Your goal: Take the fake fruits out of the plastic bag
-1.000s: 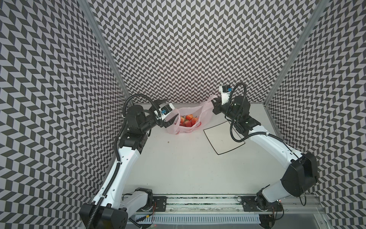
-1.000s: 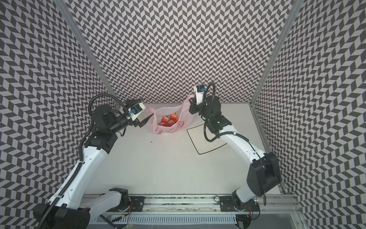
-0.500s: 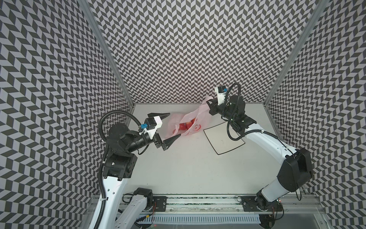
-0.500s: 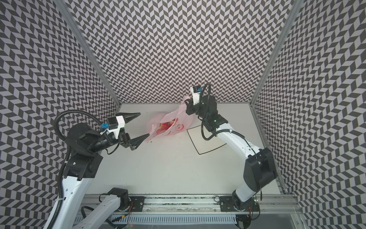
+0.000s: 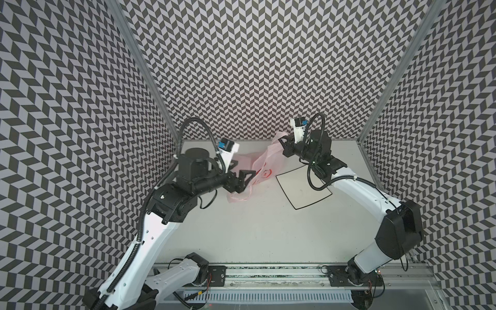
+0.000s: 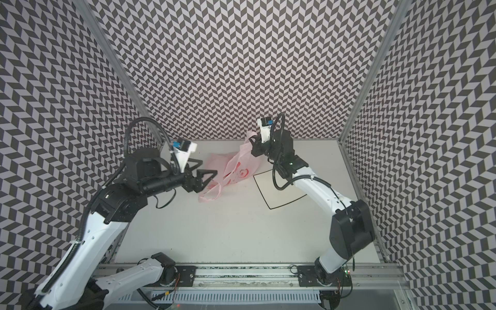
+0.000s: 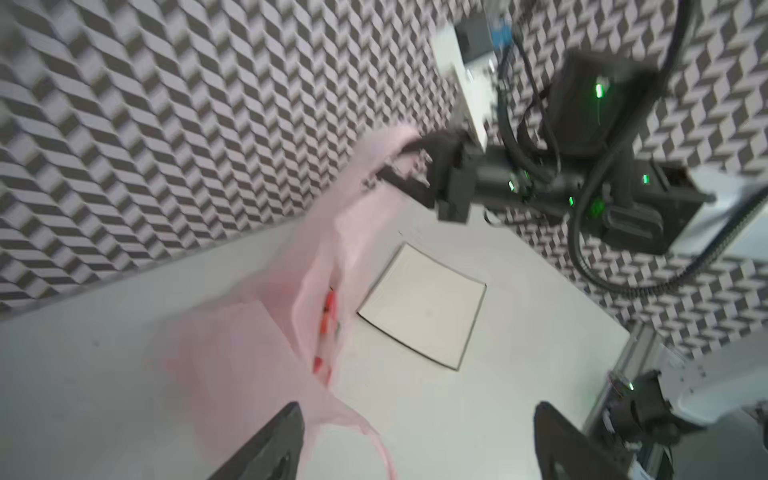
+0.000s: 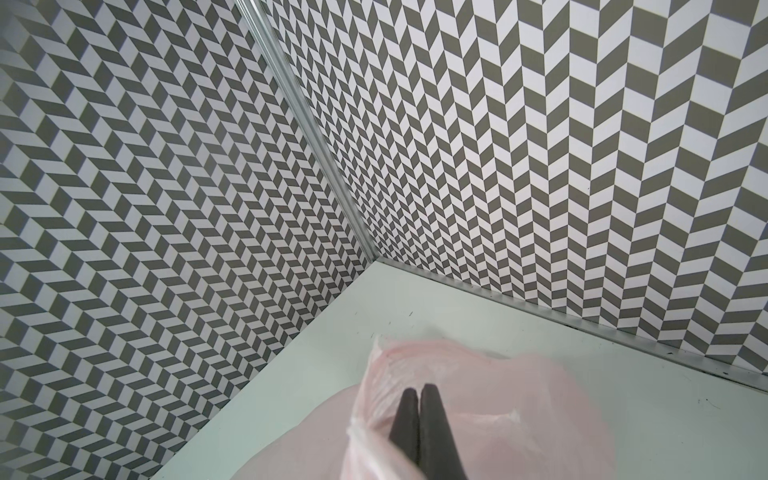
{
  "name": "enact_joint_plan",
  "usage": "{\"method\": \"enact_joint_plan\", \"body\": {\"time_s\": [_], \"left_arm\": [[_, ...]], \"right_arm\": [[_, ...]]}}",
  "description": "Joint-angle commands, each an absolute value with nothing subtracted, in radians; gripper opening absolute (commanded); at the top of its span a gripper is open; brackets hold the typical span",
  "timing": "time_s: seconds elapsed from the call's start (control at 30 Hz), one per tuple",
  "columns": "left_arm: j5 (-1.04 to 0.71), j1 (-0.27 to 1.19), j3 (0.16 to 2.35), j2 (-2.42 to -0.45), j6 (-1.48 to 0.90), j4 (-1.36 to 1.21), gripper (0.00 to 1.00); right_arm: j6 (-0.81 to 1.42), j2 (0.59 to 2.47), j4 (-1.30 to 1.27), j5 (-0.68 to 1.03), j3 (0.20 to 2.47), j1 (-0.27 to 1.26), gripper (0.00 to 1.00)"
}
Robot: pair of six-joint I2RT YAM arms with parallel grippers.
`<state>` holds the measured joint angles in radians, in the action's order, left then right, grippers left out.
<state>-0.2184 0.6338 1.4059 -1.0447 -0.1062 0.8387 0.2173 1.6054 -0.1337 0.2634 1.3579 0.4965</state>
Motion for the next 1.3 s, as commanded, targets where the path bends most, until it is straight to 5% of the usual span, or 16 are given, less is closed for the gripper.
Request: {"method": "enact_joint_plan", "body": {"time_s": [0.0,0.23,0.77,1.0,1.27], "left_arm": [[0.118,0.799,1.396,-1.093,-0.108,1.025,0.91],[0.315,0.973,1.34,-1.171,-0.043,1.067,1.0],[0.597,0.929,1.132,-1.157,0.078,1.015,0.98],[0.699,0.835,1.123,-1.133,0.076,0.89,0.55],[0.454,0.749,1.099,-1.054,-0.042,0.686,0.0]], "right_arm": [[0.211,1.547,-0.15,0.266,1.334,0.504,0.0],[0.185,1.508,-0.124,0.264,1.29,0.502,0.0],[0.133,1.43,-0.07,0.209,1.237,0.492,0.0],[0.129,1.38,-0.031,0.205,1.17,0.492,0.0],[0.147,1.265,0.021,0.202,0.986,0.491,0.0]]}}
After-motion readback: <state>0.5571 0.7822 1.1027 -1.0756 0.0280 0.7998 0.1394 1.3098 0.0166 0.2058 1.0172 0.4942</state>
